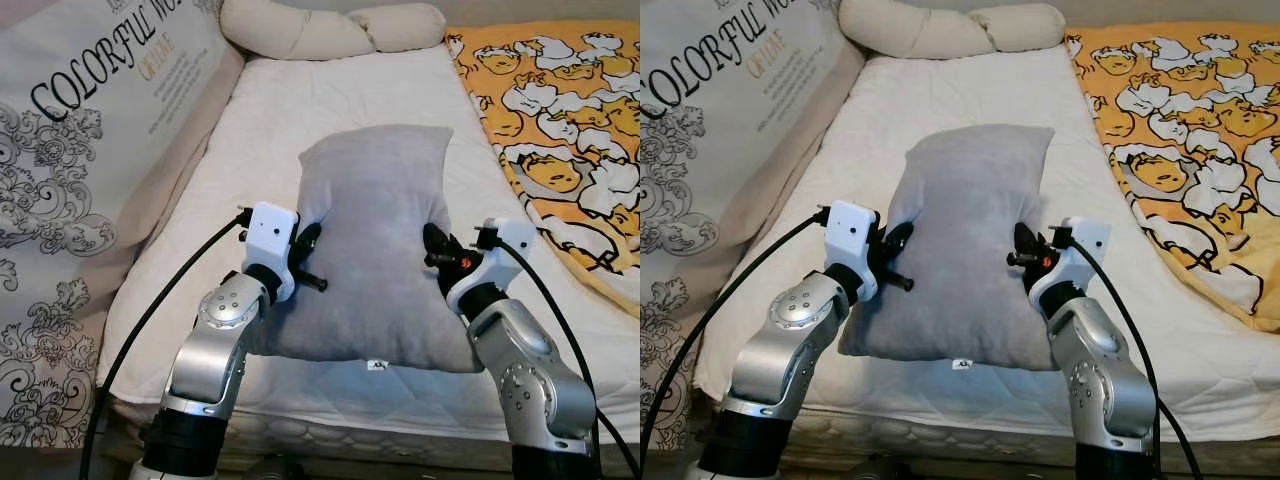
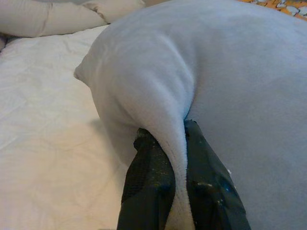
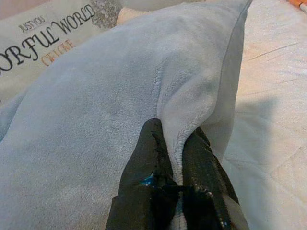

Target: Clean up the room

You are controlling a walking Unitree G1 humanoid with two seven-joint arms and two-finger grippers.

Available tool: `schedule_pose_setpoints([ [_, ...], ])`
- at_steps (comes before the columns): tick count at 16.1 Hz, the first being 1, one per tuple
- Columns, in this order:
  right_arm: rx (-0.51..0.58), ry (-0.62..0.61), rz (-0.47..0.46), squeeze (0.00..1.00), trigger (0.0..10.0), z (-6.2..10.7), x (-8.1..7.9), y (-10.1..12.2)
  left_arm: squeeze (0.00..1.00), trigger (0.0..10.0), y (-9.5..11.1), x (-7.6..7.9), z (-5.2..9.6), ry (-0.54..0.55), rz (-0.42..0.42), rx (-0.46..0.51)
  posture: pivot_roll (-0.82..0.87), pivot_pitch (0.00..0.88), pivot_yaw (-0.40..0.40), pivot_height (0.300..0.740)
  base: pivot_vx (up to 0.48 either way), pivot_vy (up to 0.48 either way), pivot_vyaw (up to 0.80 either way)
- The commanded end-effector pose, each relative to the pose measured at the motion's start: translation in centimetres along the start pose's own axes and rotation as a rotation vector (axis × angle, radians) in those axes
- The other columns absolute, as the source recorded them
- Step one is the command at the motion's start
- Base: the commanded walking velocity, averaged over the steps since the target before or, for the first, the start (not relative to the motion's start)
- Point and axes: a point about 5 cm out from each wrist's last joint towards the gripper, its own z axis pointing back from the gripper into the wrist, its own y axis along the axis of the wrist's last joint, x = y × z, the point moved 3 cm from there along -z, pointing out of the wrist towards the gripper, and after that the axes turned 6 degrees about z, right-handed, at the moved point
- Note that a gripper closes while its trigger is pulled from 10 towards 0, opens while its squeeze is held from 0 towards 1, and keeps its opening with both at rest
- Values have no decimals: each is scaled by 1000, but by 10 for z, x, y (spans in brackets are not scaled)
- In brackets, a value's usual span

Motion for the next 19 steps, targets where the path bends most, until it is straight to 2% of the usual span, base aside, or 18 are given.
schedule_pose_setpoints([
  [1,33,9,13,0,10000,1,-4,7,0,10000,8,-4,3,24,-27,25,-54,0,96,740,0,0,0],
  [4,33,13,-5,0,10000,2,-5,7,0,10000,9,-5,4,22,-26,20,-54,0,105,740,0,80,0],
  [19,35,10,14,0,10000,0,-9,5,0,10000,11,-4,2,1,-37,12,-57,0,116,740,0,318,0],
])
